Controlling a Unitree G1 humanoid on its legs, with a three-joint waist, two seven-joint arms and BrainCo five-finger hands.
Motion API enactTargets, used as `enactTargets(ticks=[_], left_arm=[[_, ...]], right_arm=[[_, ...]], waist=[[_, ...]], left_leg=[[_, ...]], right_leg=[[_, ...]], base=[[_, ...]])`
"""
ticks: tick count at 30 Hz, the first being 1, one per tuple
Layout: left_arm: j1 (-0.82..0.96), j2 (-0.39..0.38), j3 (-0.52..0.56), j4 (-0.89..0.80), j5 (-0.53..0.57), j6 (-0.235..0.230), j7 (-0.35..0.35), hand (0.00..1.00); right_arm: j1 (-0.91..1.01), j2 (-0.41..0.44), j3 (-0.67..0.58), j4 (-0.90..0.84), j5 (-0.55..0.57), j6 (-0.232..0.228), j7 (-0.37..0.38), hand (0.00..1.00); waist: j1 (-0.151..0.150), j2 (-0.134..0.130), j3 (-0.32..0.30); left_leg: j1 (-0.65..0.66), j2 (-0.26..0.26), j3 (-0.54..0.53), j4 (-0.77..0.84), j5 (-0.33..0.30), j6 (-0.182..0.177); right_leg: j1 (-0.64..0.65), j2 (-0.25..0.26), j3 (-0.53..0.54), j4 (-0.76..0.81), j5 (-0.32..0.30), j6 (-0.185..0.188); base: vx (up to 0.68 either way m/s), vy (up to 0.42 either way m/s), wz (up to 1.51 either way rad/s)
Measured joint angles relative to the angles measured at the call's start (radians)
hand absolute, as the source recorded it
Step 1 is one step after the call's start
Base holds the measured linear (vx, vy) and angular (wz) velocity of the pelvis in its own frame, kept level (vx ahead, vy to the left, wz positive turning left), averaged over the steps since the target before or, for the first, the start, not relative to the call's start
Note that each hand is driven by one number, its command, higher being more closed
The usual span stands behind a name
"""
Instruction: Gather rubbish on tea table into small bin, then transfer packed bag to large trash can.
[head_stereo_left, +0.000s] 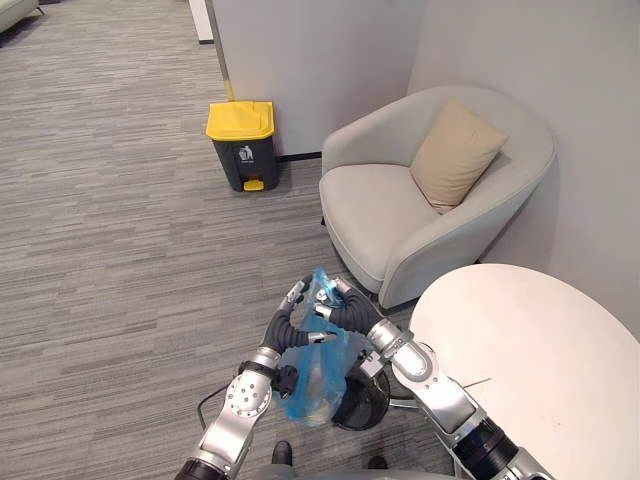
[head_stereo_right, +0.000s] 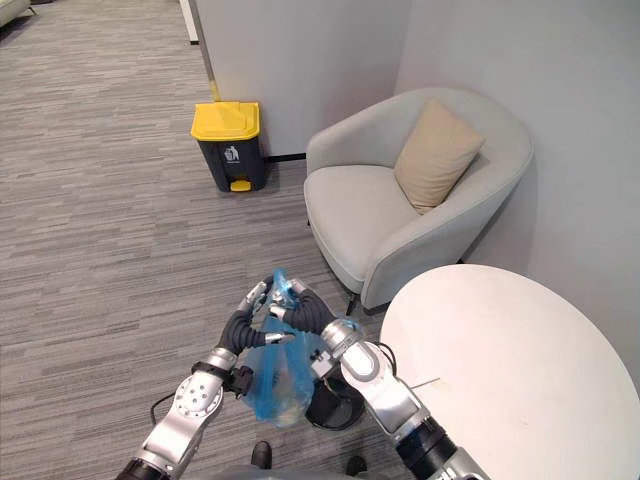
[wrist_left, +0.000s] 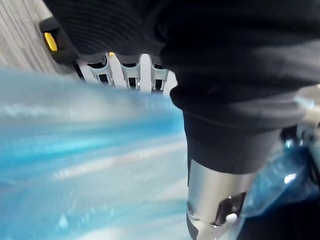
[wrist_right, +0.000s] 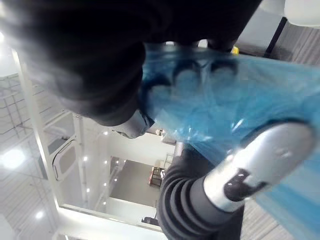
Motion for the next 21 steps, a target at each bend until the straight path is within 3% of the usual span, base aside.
enactTargets(ticks=[3, 8, 11, 21], left_arm=[[-0.028, -0.001, -0.021, 0.012, 0.02, 0.008, -0.002, 0.0], [-0.071, -0.019, -0.022, 0.048, 0.194, 0.032, 0.047, 0.0], [-0.074, -0.027, -0.021, 0.052, 0.24, 0.041, 0.066, 0.0], [-0.074, -0.049, -0.018, 0.054, 0.238, 0.042, 0.084, 0.0]], right_arm=[[-0.014, 0.009, 0.003, -0.001, 0.009, 0.0, 0.0, 1.0], [-0.056, 0.014, 0.005, -0.001, 0.03, 0.001, -0.001, 1.0], [-0.071, 0.014, 0.023, -0.002, 0.058, 0.001, -0.001, 1.0], [-0.095, 0.038, 0.072, -0.096, 0.187, 0.004, -0.001, 1.0]], waist=[[0.0, -0.001, -0.001], [0.0, -0.001, -0.001], [-0.001, -0.002, -0.002], [0.001, -0.019, -0.013]], left_leg=[[0.003, 0.0, 0.009, -0.001, 0.0, 0.0], [0.005, 0.0, 0.016, -0.001, 0.0, 0.0], [0.005, 0.001, 0.016, -0.001, 0.0, 0.0], [0.005, 0.012, 0.014, -0.001, 0.0, -0.001]], right_leg=[[0.0, 0.001, 0.01, -0.006, 0.004, 0.001], [0.003, 0.003, 0.018, -0.017, 0.014, -0.001], [0.003, 0.004, 0.018, -0.017, 0.014, -0.001], [0.002, 0.014, 0.018, -0.017, 0.014, -0.001]], base=[[0.0, 0.002, -0.09], [0.0, 0.0, -0.05], [0.0, 0.0, 0.0], [0.0, 0.0, 0.0]])
